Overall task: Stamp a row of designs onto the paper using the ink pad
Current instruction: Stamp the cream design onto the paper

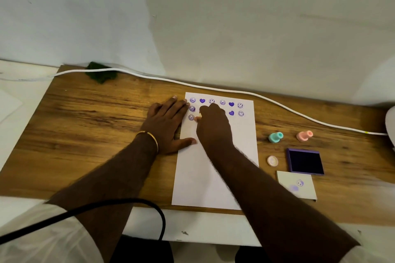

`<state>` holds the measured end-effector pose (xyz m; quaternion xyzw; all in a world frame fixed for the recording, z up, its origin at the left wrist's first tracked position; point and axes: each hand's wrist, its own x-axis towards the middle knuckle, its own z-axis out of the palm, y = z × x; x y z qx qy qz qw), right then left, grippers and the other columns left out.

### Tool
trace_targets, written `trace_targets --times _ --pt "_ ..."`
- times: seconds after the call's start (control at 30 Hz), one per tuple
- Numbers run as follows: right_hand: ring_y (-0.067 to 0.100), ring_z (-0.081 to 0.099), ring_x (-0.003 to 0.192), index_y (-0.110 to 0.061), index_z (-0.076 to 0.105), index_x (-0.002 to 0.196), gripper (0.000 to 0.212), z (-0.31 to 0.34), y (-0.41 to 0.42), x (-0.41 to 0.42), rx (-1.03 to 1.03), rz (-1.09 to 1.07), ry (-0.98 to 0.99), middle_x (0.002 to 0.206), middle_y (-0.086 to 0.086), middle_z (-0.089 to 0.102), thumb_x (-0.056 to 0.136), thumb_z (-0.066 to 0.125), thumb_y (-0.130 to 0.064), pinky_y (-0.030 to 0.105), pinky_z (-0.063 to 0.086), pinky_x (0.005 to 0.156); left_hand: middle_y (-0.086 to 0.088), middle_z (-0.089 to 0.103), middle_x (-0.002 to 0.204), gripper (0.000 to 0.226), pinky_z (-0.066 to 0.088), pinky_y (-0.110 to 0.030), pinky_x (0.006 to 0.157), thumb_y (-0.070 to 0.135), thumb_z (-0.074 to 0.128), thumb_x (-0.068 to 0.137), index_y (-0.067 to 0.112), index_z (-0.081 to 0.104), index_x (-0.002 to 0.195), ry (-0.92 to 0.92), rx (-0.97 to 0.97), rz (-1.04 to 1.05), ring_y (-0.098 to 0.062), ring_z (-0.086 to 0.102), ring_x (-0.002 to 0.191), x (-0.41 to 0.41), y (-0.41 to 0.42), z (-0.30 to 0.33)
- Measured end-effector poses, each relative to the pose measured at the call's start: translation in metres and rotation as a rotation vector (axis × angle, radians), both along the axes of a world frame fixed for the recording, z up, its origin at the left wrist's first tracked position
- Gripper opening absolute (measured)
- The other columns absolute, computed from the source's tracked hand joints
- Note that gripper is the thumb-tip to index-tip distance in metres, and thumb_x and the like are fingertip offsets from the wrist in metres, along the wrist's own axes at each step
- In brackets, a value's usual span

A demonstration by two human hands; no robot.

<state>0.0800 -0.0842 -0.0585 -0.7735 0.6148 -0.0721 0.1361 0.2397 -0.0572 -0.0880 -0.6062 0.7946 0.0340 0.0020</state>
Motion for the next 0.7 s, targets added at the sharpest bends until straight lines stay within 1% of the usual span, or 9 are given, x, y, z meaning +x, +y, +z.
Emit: trace_targets --times 0.13,0.27,0.37,0.47,0.6,0.7 --pt "0.028 0.054 0.111 -0.011 0.057 0.122 0.028 0.0028 -0.0064 -0.0018 0.017 -0.027 -0.028 0.122 0.012 0.056 0.096 0.054 -0.020 0.035 0.043 0.092 0.000 0.019 0.160 0.105 0.016 -0.049 0.114 0.088 0.019 0.073 0.020 0.017 0.153 -0.004 0.004 0.001 -0.024 0.010 0.148 -0.0015 -0.0005 0.0000" --pt "0.025 0.054 0.110 -0.012 0.058 0.124 0.029 -0.0003 -0.0021 -0.0009 0.021 -0.048 -0.057 0.121 0.010 0.057 0.097 0.056 -0.022 0.032 0.043 0.091 0.000 0.018 0.160 0.106 0.015 -0.050 0.115 0.089 0.017 0.073 0.019 0.016 0.153 -0.009 0.006 0.001 -0.024 0.009 0.148 -0.0012 -0.0005 0.0003" --pt "0.024 0.054 0.112 -0.013 0.058 0.125 0.031 -0.0014 -0.0042 -0.0024 0.048 -0.082 -0.082 0.121 0.009 0.057 0.095 0.058 -0.024 0.030 0.043 0.092 -0.001 0.018 0.160 0.105 0.016 -0.051 0.114 0.088 0.018 0.073 0.019 0.017 0.153 -0.005 0.009 -0.001 -0.025 0.009 0.148 -0.0012 -0.0007 0.0004" --pt "0.024 0.053 0.113 -0.012 0.057 0.126 0.032 0.0015 -0.0040 -0.0019 0.047 -0.064 -0.057 0.123 0.009 0.056 0.096 0.057 -0.023 0.030 0.043 0.093 -0.001 0.019 0.160 0.105 0.016 -0.050 0.114 0.088 0.018 0.073 0.019 0.017 0.153 -0.014 0.004 -0.004 -0.025 0.010 0.148 -0.0011 -0.0013 0.0007" --pt "0.026 0.053 0.113 -0.011 0.056 0.123 0.029 0.0063 -0.0062 0.0029 0.033 -0.022 0.024 0.124 0.011 0.054 0.095 0.054 -0.017 0.031 0.044 0.091 0.000 0.018 0.160 0.107 0.015 -0.049 0.115 0.089 0.013 0.072 0.019 0.016 0.153 -0.006 0.004 -0.004 -0.024 0.009 0.148 -0.0014 -0.0002 0.0009" --pt "0.027 0.052 0.114 -0.011 0.056 0.124 0.029 0.0056 -0.0054 0.0007 0.027 -0.029 -0.008 0.124 0.012 0.054 0.097 0.052 -0.018 0.033 0.043 0.093 0.000 0.018 0.160 0.106 0.015 -0.049 0.114 0.089 0.014 0.072 0.019 0.017 0.153 0.001 -0.006 0.000 -0.024 0.010 0.148 -0.0012 0.0008 0.0024"
